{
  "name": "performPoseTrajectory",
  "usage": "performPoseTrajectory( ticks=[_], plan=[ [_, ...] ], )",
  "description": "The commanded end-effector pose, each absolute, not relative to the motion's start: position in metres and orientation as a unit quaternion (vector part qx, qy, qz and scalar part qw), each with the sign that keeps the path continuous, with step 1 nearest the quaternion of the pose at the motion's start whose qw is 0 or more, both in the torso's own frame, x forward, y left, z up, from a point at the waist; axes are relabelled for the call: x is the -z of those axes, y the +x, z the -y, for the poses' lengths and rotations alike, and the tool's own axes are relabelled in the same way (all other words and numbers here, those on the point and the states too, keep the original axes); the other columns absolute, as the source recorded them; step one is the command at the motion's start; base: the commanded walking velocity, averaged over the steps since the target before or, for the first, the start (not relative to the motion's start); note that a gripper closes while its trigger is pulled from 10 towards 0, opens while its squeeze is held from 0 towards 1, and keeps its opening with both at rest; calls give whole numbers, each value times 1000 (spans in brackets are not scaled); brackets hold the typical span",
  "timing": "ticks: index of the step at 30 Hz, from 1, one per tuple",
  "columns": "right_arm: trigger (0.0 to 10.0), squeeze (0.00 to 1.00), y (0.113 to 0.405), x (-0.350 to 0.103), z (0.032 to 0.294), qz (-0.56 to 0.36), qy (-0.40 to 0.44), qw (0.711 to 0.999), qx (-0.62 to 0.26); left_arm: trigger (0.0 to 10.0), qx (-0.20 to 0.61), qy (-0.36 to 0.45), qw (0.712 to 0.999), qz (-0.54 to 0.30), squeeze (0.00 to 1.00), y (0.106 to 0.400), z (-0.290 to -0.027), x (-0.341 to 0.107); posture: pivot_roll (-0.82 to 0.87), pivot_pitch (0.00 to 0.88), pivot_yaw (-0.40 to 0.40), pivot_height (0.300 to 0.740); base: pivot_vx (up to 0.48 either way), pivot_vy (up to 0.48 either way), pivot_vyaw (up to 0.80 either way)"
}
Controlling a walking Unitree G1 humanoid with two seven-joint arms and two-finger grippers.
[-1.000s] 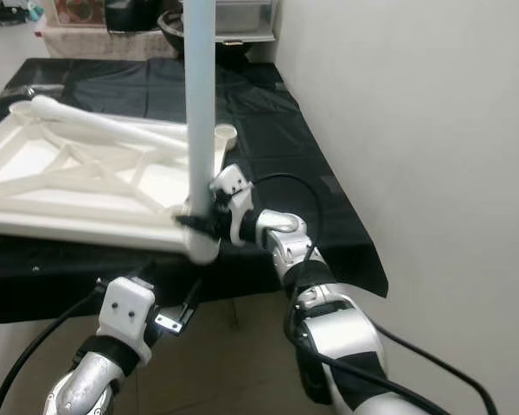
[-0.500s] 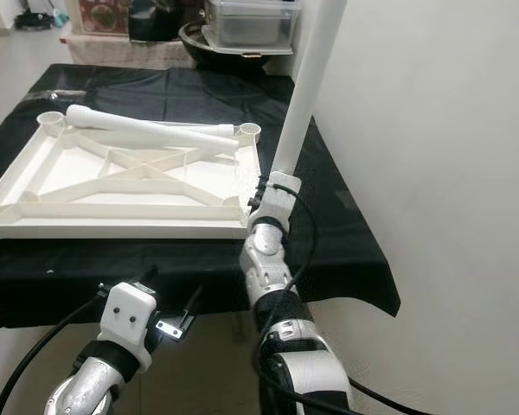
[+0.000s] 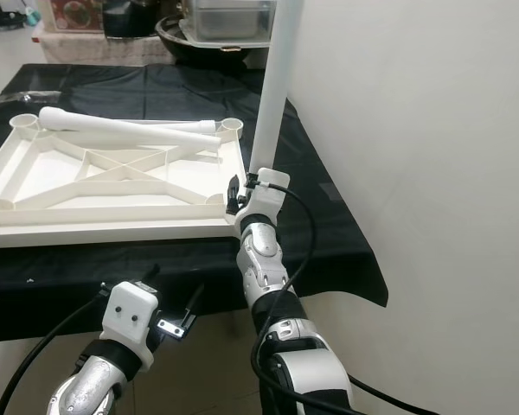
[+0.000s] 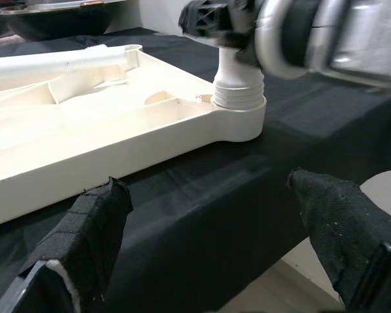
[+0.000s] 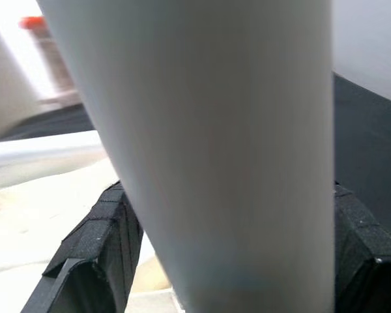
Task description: Building children table
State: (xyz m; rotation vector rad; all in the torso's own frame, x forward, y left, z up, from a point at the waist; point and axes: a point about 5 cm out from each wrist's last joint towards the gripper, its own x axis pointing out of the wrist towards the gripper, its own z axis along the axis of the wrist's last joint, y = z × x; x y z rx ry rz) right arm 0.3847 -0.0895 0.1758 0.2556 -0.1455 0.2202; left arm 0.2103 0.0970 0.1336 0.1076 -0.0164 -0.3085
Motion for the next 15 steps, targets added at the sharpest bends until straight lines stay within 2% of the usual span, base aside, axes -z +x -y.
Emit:
performPoseTrajectory(
  ticks=[1, 2, 3, 6, 9, 11, 13, 14, 15],
  plan=[
    [10000, 0, 382, -178, 85, 77, 112, 969, -206, 10000, 159, 51, 986, 3, 0, 211, -95, -131, 118, 105, -80, 740, 0, 0, 0],
    [10000, 0, 382, -179, 93, 61, 105, 949, -291, 10000, 159, 51, 986, 3, 0, 211, -95, -130, 120, 105, -79, 740, 0, 0, 0],
    [10000, 0, 382, -179, 93, 61, 105, 949, -291, 10000, 159, 51, 986, 3, 0, 211, -95, -130, 120, 105, -79, 740, 0, 0, 0],
    [10000, 0, 381, -182, 100, 12, 108, 898, -426, 10000, 159, 51, 986, 4, 0, 212, -95, -130, 123, 107, -77, 740, 0, 0, 0],
    [10000, 0, 380, -179, 98, -13, 87, 886, -455, 10000, 159, 51, 986, 4, 0, 212, -95, -130, 125, 107, -80, 740, 0, 0, 0],
    [10000, 0, 377, -175, 95, -31, 55, 861, -505, 10000, 158, 51, 986, 5, 0, 212, -95, -131, 127, 108, -80, 740, 0, 0, 0],
    [10000, 0, 376, -174, 94, -34, 49, 855, -516, 10000, 158, 51, 986, 5, 0, 212, -95, -131, 127, 108, -80, 740, 0, 0, 0],
    [10000, 0, 373, -174, 88, -44, 39, 832, -552, 10000, 157, 50, 986, 5, 0, 212, -95, -131, 142, 114, -87, 740, 0, 0, 0],
    [10000, 0, 373, -174, 88, -44, 39, 832, -552, 10000, 157, 50, 986, 5, 0, 212, -95, -131, 142, 114, -87, 740, 0, 0, 0]
  ],
)
